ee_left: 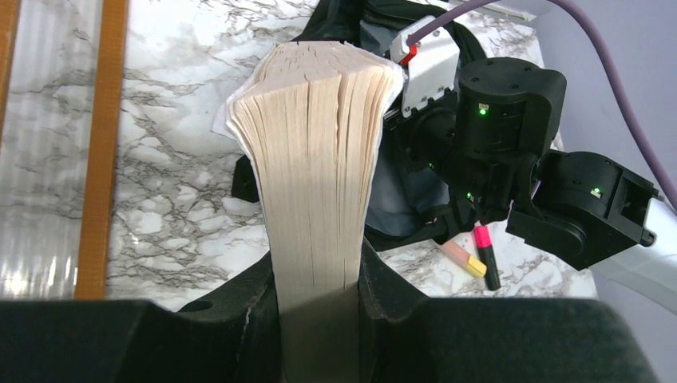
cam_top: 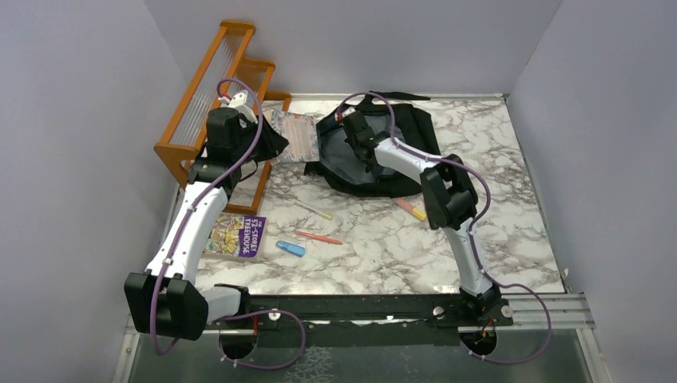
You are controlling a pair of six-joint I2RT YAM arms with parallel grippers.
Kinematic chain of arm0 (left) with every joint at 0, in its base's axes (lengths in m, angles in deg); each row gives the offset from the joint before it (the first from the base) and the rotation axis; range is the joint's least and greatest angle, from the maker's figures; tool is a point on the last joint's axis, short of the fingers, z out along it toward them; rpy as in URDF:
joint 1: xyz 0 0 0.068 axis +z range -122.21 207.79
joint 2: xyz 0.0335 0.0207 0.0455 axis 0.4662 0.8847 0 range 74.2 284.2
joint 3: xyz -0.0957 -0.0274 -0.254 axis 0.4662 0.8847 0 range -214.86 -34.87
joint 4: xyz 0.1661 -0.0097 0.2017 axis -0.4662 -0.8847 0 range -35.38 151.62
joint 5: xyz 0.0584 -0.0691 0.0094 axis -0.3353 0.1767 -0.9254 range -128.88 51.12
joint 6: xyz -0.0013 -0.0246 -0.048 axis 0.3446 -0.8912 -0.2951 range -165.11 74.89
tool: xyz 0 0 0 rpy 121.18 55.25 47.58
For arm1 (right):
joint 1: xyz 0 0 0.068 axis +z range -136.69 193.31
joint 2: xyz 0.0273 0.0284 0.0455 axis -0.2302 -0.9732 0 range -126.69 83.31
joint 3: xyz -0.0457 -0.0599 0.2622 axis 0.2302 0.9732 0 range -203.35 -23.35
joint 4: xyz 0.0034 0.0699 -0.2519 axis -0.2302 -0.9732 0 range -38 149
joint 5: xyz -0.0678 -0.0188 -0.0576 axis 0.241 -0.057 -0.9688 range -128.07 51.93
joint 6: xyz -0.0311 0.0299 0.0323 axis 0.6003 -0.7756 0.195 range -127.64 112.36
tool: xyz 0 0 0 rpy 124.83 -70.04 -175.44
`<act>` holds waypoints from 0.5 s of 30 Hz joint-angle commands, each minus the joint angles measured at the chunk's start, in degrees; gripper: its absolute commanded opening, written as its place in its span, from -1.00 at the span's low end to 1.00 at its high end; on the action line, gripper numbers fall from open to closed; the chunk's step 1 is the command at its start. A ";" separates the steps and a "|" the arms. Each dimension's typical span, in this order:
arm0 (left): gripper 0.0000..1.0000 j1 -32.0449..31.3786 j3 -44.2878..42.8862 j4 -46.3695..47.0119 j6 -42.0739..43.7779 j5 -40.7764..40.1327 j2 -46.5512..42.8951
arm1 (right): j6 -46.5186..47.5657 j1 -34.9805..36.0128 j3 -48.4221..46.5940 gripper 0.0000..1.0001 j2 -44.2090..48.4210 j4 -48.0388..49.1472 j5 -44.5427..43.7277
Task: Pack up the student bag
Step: Place the book in the student bag.
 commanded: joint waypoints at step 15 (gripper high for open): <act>-1.00 -6.83 -2.16 13.06 -16.82 0.83 5.09 | -9.35 -2.28 1.62 -0.99 15.26 -0.91 12.28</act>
